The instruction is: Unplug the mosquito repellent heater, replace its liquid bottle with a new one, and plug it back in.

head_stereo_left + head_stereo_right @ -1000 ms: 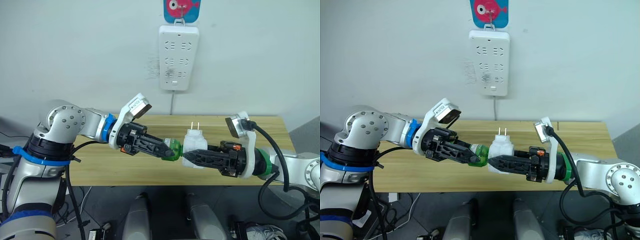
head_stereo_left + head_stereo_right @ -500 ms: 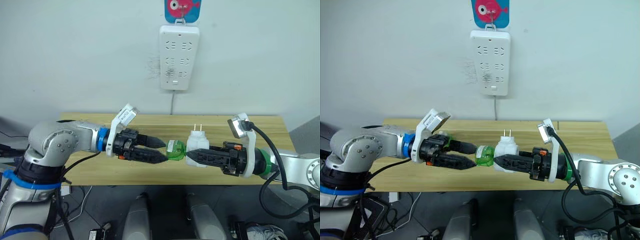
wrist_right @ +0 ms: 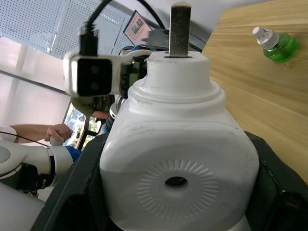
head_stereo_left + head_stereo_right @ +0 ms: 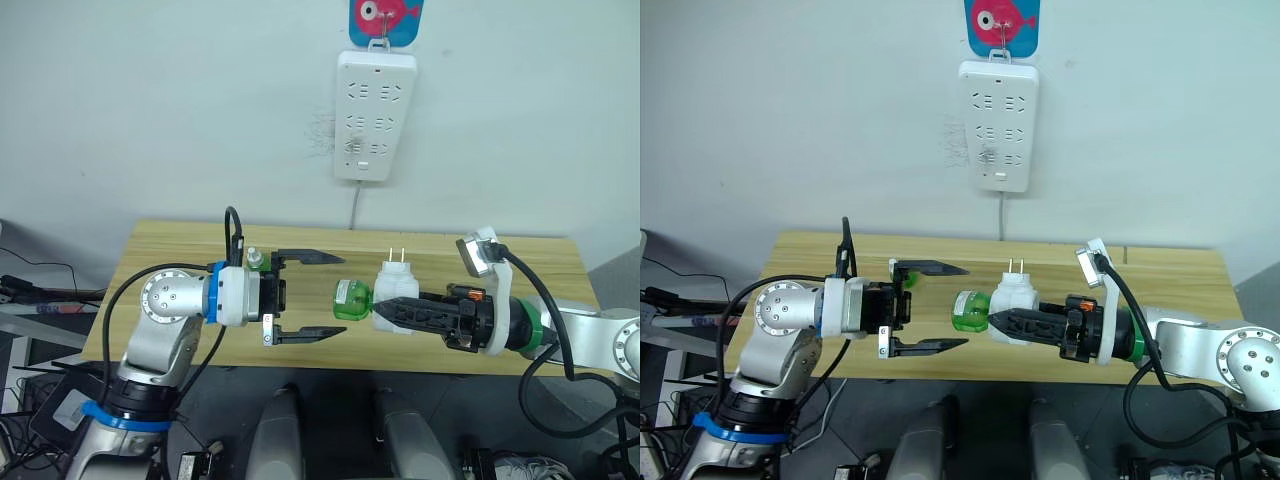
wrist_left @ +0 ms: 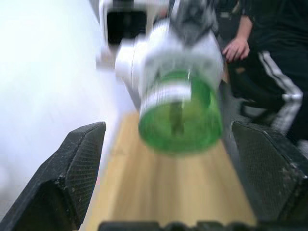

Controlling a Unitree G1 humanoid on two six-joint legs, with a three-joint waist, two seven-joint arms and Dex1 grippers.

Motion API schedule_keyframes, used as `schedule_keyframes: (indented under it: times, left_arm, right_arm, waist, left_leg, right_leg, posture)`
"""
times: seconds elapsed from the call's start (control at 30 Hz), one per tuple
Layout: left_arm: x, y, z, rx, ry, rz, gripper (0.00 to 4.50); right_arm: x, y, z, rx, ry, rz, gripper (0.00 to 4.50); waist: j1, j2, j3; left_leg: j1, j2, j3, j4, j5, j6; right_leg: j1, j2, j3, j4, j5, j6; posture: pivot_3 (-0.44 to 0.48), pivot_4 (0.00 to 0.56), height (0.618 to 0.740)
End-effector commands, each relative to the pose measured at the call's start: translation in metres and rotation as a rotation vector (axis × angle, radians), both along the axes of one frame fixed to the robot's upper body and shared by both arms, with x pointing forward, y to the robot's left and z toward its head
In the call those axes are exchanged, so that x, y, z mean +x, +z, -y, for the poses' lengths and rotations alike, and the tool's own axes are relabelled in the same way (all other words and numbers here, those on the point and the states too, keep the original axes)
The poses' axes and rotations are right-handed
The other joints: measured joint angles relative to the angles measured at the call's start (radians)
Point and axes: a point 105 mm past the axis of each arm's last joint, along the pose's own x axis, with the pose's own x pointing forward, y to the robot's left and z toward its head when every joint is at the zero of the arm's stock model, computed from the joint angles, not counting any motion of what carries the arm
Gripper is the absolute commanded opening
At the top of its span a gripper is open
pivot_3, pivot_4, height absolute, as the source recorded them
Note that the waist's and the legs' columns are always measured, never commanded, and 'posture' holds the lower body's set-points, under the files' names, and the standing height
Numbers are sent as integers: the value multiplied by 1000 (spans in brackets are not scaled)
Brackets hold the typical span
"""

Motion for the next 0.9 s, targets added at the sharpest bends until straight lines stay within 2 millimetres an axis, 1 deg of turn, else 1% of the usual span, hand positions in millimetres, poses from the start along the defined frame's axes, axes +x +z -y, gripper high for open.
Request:
schedule_keyframes:
  times: [0.03, 0.13, 0.3, 0.4, 0.5, 0.53, 0.57, 0.6, 0.7, 0.77, 0.8, 0.83, 0.87, 0.9]
  left_arm:
    - [-5, -3, 6, 10, -46, 26, 4500]
    - [0, -6, 10, 11, -52, 31, 4500]
    - [7, 2, 15, -28, -60, 49, 4500]
    - [4, 8, 16, -41, -85, 59, 3943]
    - [1, 10, 17, -36, -102, 51, 3003]
    - [0, 9, 17, -29, -105, 46, 2617]
    - [-1, 8, 16, -25, -107, 43, 2395]
    - [-1, 8, 16, -19, -109, 37, 2244]
    - [-3, 10, 16, 7, -120, -5, 2246]
    - [1, 13, 16, 71, -100, -167, 2246]
    - [7, 13, 16, 110, -57, -316, 2246]
    - [17, 17, 14, 126, 2, -561, 2246]
    - [21, 19, 10, 176, 20, -839, 2246]
    - [17, 25, 6, 234, 2, -1038, 2246]
  right_arm:
    - [-6, 10, -3, 30, 32, 32, 3023]
    - [-6, 11, -4, 33, 34, 37, 3023]
    - [-7, 12, -4, 34, 37, 43, 3023]
    - [-8, 12, -3, 30, 33, 42, 3023]
    - [-8, 11, -3, 30, 30, 39, 3023]
    - [-7, 11, -3, 31, 29, 38, 3023]
    - [-7, 11, -4, 32, 29, 37, 3023]
    - [-7, 11, -4, 32, 29, 37, 3023]
    - [-7, 11, -4, 33, 29, 37, 3023]
    - [-7, 11, -4, 30, 28, 37, 3023]
    - [-7, 11, -3, 27, 28, 37, 3023]
    - [-7, 10, -3, 21, 29, 37, 3023]
    - [-7, 10, -2, 16, 31, 36, 3023]
    - [-7, 9, -2, 11, 32, 35, 3023]
  waist:
    - [-1, 0, 0]
    - [-1, 0, 0]
    - [-3, 0, 0]
    - [-4, 0, 0]
    - [-4, 0, 0]
    - [-4, 0, 0]
    - [-4, 0, 0]
    - [-5, 0, 0]
    - [-7, 0, 0]
    - [-8, 0, 0]
    - [-8, 0, 0]
    - [-8, 0, 0]
    - [-7, 0, 0]
    - [-7, -1, 1]
  left_leg:
    - [0, 0, 0, 0, 0, 0]
    - [0, 0, -1, 0, 0, 0]
    - [0, 0, -1, 1, 0, 0]
    - [0, 0, -1, 1, 0, 0]
    - [0, 0, -1, 1, 0, 0]
    - [0, 0, -1, 1, 0, 0]
    - [0, 0, -1, 1, 0, 0]
    - [0, 0, -1, 1, 0, 0]
    - [0, 0, -1, 1, 0, 0]
    - [0, 0, -2, 1, 0, 0]
    - [0, 0, -2, 1, 0, 0]
    - [0, 0, -3, 1, 0, 0]
    - [0, 1, -5, 1, 0, 0]
    - [0, 1, -6, 1, 0, 0]
  right_leg:
    - [0, 1, 0, 0, 0, 0]
    - [0, 2, -1, 1, -1, 2]
    - [0, 2, -1, 1, -1, 2]
    - [0, 2, -1, 1, -1, 2]
    - [0, 2, -1, 1, -1, 2]
    - [0, 3, -1, 1, -1, 2]
    - [0, 3, -1, 1, -1, 2]
    - [0, 3, -1, 1, -1, 2]
    - [1, 3, -1, 1, -1, 2]
    - [0, 3, -1, 1, -1, 2]
    - [0, 3, -2, 1, -1, 2]
    - [0, 3, -2, 1, -1, 2]
    - [1, 3, -4, 2, -1, 3]
    - [1, 3, -4, 2, -1, 3]
  posture:
    - [-65, 304, 740]
    - [-73, 302, 740]
    - [-79, 304, 740]
    - [-76, 307, 740]
    - [-72, 308, 740]
    - [-71, 308, 740]
    - [-69, 308, 740]
    - [-69, 308, 740]
    - [-67, 309, 740]
    - [-64, 311, 740]
    - [-63, 312, 740]
    - [-58, 312, 740]
    - [-55, 312, 740]
    - [-55, 312, 740]
